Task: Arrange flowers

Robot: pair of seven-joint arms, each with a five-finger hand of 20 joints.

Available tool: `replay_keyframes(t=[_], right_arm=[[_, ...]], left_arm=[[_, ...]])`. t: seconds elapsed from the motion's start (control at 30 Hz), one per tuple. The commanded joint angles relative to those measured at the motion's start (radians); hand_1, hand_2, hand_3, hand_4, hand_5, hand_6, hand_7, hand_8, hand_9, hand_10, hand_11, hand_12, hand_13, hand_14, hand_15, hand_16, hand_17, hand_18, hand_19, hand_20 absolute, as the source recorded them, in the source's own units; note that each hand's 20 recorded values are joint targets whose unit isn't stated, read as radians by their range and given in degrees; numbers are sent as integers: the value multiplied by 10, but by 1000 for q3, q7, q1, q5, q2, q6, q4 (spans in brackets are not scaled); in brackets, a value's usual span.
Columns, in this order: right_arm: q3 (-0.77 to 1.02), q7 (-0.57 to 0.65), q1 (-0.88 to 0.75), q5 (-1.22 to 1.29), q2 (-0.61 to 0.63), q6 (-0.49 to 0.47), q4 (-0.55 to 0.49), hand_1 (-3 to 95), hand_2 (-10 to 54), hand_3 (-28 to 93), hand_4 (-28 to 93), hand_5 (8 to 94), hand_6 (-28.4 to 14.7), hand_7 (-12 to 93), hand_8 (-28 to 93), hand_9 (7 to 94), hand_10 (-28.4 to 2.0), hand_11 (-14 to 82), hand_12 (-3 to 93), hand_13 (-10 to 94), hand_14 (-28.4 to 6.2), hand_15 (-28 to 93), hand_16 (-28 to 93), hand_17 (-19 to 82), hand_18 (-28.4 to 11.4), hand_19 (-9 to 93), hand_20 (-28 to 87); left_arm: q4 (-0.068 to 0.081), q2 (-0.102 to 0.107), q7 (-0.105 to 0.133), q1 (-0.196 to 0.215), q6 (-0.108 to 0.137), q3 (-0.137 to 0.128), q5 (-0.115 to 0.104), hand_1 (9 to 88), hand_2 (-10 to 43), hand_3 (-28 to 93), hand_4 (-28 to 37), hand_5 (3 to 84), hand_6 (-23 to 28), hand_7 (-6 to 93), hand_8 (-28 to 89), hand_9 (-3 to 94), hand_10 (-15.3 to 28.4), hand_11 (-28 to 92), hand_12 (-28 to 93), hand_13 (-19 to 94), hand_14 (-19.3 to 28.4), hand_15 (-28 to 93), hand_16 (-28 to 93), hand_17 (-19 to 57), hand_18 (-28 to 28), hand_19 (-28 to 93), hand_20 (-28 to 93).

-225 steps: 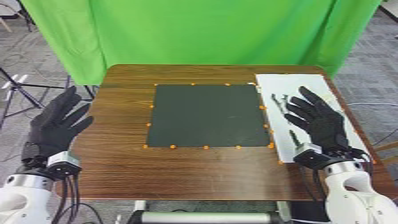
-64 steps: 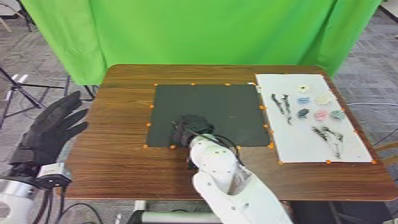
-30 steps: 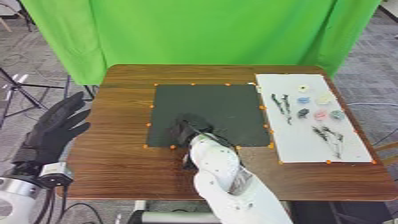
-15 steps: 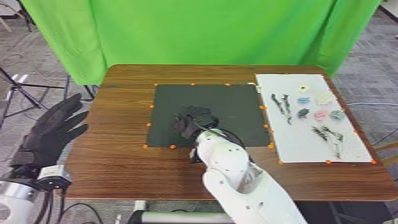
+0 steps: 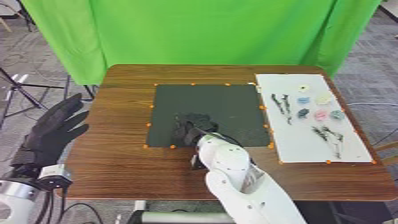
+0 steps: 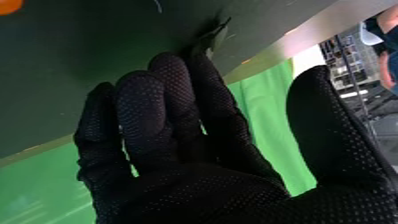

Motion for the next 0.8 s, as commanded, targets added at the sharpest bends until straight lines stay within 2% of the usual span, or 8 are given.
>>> replay_keyframes(t=[0.03, 0.1, 0.27, 0.33, 0.5, 0.7, 0.8], right_arm=[[-8, -34, -32, 6, 3, 5, -25, 103, 169, 822, -204, 546, -92, 247, -103, 484, -201, 562, 384, 476, -170, 829, 278, 128, -235, 713, 498], [-10, -36, -34, 16, 6, 0, -36, 104, 168, 824, -204, 547, -92, 248, -103, 486, -200, 562, 384, 477, -170, 828, 278, 129, -235, 713, 498], [-20, -41, -41, 29, 18, -10, -54, 104, 167, 824, -203, 551, -90, 249, -103, 489, -200, 560, 385, 480, -170, 825, 280, 130, -235, 712, 500], [-28, -54, -37, -19, 19, 1, -40, 105, 166, 823, -204, 551, -90, 249, -103, 489, -201, 558, 386, 480, -169, 824, 280, 131, -235, 712, 500], [-22, -30, -23, -17, 21, 9, -18, 104, 165, 825, -203, 550, -90, 249, -103, 487, -201, 554, 387, 478, -169, 821, 282, 130, -236, 711, 500], [-16, -35, -13, -46, 22, 14, 5, 105, 163, 824, -204, 549, -91, 247, -104, 482, -202, 548, 387, 476, -170, 819, 283, 129, -235, 708, 501], [-11, -40, -23, -33, 22, 22, -9, 106, 163, 824, -205, 545, -91, 246, -103, 477, -201, 547, 387, 473, -171, 819, 282, 129, -236, 707, 501]], left_arm=[[-7, -4, 4, 19, 4, -4, -7, 234, -82, 696, -276, 187, 3, 232, -115, 168, 81, 84, 238, 120, 113, 168, 77, -108, 182, 338, 101], [-3, -3, 3, 12, 4, -1, -7, 234, -82, 696, -276, 186, 3, 232, -115, 169, 81, 85, 239, 119, 113, 168, 78, -107, 182, 338, 101], [-5, -11, 2, 16, 0, -7, -3, 234, -82, 697, -275, 187, 3, 233, -116, 168, 80, 86, 238, 119, 113, 169, 78, -107, 182, 339, 101], [-3, -6, 5, 17, 5, -5, -8, 233, -82, 698, -275, 187, 3, 233, -116, 168, 81, 86, 237, 120, 113, 169, 78, -107, 182, 339, 101], [-8, -16, 0, 19, -2, -11, -2, 233, -82, 698, -276, 187, 3, 232, -116, 168, 80, 86, 237, 120, 113, 170, 77, -108, 182, 339, 101], [-5, -18, -5, 12, -2, -6, -1, 234, -81, 697, -277, 187, 3, 232, -115, 168, 80, 86, 236, 120, 113, 168, 76, -107, 182, 339, 101], [-9, -20, -4, 18, -2, -11, 0, 233, -82, 698, -275, 187, 3, 232, -115, 168, 80, 86, 236, 120, 113, 167, 77, -108, 182, 339, 101]])
